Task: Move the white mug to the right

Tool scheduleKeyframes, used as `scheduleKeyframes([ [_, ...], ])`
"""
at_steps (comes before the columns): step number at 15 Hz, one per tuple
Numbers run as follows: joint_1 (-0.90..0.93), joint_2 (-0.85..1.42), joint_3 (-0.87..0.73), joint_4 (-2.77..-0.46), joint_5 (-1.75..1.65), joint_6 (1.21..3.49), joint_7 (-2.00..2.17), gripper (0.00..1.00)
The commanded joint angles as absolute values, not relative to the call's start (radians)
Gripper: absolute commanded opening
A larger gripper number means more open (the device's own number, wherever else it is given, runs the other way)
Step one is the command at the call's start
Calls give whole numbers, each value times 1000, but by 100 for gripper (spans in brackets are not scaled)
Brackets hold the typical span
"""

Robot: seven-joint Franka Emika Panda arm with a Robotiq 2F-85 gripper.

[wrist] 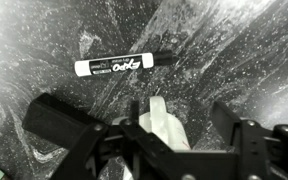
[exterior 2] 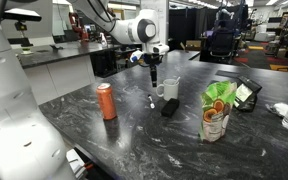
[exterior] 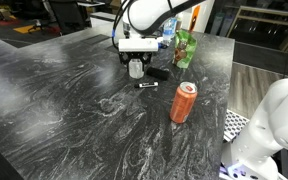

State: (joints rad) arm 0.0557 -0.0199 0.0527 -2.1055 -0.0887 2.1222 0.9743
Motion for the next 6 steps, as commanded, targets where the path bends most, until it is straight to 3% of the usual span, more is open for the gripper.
scheduleKeyframes([
  [1, 77, -23, 81, -2035, -114, 1969, 1032, 100],
  [6, 103, -45, 108, -1995, -97, 1931, 1033, 100],
])
